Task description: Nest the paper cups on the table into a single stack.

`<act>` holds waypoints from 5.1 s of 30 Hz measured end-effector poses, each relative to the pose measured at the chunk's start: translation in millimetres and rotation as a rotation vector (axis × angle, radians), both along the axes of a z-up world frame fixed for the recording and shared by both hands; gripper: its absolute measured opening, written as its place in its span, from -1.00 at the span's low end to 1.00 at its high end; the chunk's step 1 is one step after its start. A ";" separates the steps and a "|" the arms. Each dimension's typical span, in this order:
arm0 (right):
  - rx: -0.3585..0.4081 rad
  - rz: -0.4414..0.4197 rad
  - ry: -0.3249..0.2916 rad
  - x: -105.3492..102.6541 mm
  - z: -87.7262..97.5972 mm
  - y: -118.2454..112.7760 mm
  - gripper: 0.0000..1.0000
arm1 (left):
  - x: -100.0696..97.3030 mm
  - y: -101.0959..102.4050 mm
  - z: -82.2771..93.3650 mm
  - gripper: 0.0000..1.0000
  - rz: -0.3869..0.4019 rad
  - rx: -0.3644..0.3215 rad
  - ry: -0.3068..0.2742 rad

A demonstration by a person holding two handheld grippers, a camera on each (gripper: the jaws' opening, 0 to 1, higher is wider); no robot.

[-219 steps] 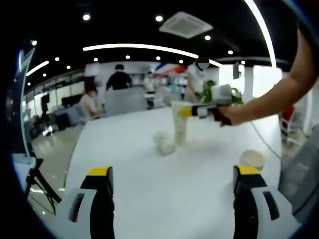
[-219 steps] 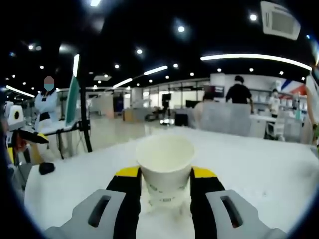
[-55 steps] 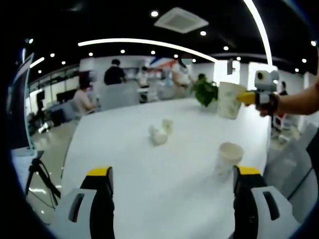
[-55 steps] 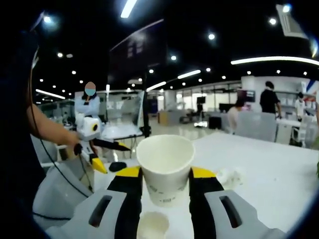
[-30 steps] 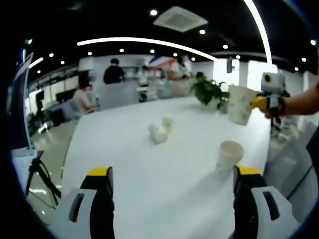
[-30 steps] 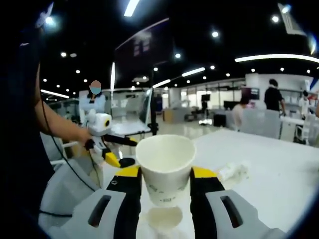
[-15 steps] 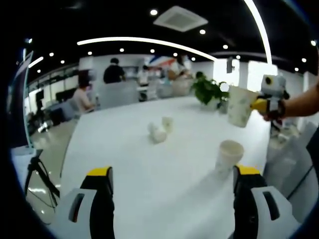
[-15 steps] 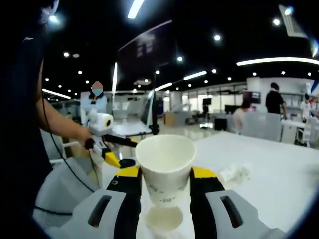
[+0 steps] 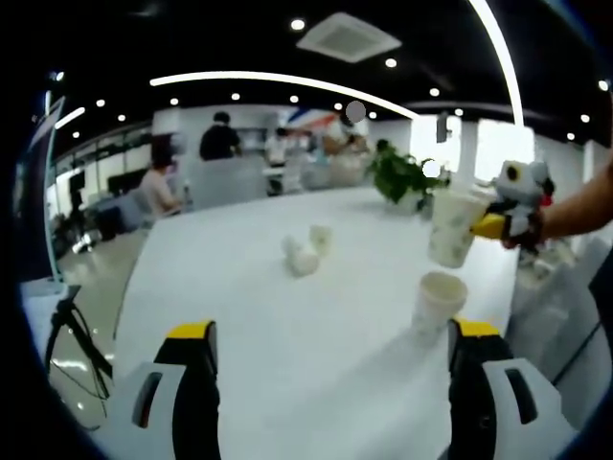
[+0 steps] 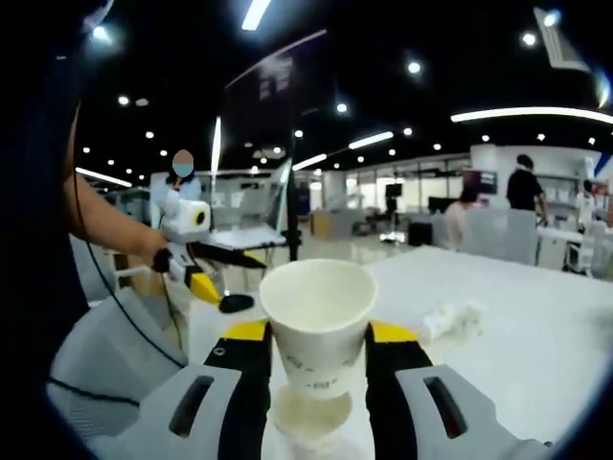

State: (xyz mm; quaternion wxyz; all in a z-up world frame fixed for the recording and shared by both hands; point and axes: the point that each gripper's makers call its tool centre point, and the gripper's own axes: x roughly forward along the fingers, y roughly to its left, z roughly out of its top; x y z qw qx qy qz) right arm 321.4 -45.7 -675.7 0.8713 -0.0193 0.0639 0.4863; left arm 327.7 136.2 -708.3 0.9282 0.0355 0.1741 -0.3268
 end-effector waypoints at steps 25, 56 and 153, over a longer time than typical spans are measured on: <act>-0.020 -0.021 0.065 -2.9 -38.3 2.3 -0.28 | -1.7 1.1 -3.2 0.96 0.010 -0.005 0.006; -0.123 -0.022 0.080 -9.8 -77.3 10.6 -0.27 | 0.2 2.3 -6.4 0.96 0.005 -0.002 0.017; -0.155 -0.296 0.166 44.1 -69.3 -143.0 1.00 | 68.2 -28.5 -45.2 0.97 -0.011 0.122 0.315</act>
